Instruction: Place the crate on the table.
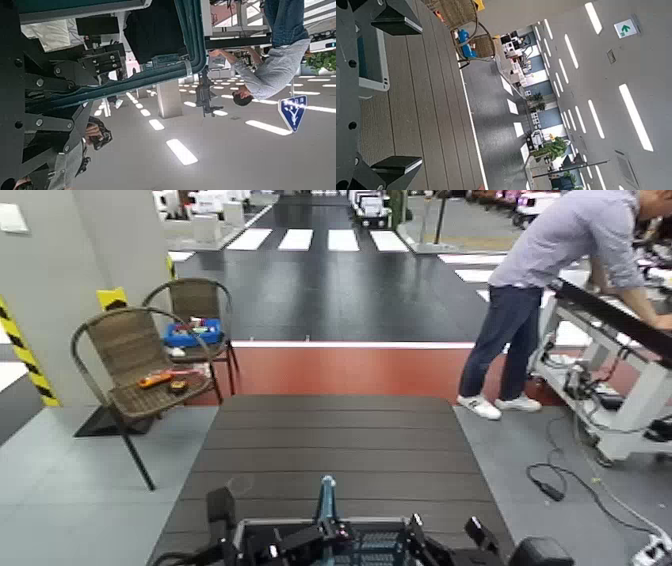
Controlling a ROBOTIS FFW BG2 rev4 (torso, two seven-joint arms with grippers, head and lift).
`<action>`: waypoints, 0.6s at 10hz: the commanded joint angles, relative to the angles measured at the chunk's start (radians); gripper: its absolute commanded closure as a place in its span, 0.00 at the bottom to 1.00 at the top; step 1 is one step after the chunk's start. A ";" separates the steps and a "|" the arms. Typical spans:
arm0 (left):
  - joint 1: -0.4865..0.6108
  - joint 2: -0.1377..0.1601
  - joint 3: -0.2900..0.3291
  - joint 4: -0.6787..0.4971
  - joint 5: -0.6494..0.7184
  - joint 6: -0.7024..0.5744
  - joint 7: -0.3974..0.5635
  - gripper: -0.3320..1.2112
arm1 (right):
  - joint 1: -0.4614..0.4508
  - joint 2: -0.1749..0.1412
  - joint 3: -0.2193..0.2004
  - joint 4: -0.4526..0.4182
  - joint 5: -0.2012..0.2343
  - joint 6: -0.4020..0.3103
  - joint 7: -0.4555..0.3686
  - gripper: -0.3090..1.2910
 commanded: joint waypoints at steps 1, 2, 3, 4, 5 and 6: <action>0.001 -0.001 0.000 0.001 -0.002 -0.002 -0.003 0.99 | 0.000 0.000 0.000 0.000 0.000 0.000 0.000 0.29; 0.001 -0.001 0.000 0.001 -0.002 -0.002 -0.003 0.99 | 0.000 0.000 0.000 0.000 0.000 0.000 0.000 0.29; 0.001 -0.001 0.001 0.001 -0.003 -0.002 -0.005 0.99 | 0.000 0.000 0.000 0.000 0.000 0.000 -0.001 0.29; 0.001 -0.003 0.001 0.001 -0.005 -0.003 -0.008 0.99 | 0.000 0.000 0.000 0.000 0.000 0.000 0.000 0.29; 0.001 -0.003 0.000 0.001 -0.006 -0.003 -0.009 0.99 | 0.000 0.000 0.000 0.000 0.000 0.000 0.000 0.29; -0.001 -0.003 -0.002 0.004 -0.011 -0.006 -0.014 0.99 | 0.000 0.000 0.002 0.002 0.000 0.000 0.000 0.29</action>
